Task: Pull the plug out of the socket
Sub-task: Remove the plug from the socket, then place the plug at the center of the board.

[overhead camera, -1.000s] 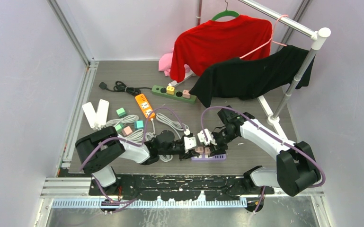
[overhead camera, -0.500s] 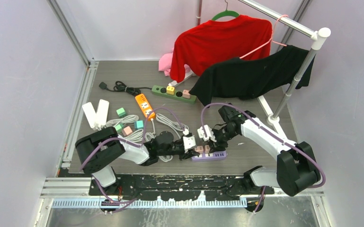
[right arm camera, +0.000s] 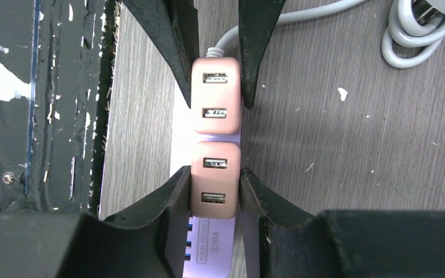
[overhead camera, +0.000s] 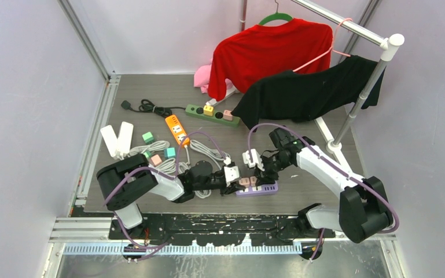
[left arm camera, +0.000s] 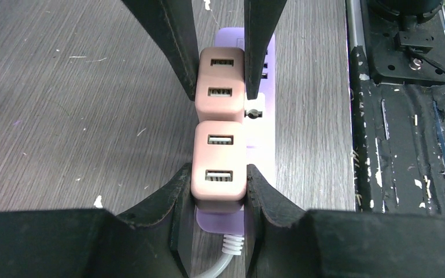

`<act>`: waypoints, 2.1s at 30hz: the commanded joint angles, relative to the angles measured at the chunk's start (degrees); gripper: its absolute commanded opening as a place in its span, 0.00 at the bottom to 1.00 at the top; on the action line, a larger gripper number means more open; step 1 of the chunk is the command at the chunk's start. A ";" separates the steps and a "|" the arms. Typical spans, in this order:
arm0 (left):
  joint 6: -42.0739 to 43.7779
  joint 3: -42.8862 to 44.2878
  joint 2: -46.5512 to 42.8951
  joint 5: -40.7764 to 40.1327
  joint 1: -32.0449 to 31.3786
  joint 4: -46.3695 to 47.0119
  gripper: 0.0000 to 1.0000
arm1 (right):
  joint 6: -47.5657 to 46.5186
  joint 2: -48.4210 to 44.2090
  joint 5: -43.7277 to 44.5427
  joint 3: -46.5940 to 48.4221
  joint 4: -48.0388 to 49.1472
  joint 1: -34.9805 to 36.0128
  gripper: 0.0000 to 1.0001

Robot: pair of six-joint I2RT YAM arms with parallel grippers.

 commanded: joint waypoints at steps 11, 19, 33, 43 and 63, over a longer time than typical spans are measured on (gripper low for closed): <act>-0.33 0.48 2.70 -0.45 0.87 -1.35 0.00 | -12.03 -2.54 -9.77 2.73 -9.65 -1.07 0.01; -2.49 1.15 4.60 -0.25 0.81 0.14 0.00 | 3.70 -3.53 -7.99 4.02 -0.53 -2.98 0.01; -12.17 -0.36 -5.15 -4.46 0.77 -0.67 0.66 | 8.22 -4.36 -12.25 8.73 -8.38 -8.23 0.01; -30.21 9.11 -26.37 -7.43 0.91 -31.29 0.76 | 18.41 -4.96 -13.40 9.99 -5.54 -9.90 0.02; -62.29 64.89 -34.16 -38.81 -1.93 -86.17 0.78 | 18.09 -4.14 -15.59 9.71 -6.23 -15.90 0.02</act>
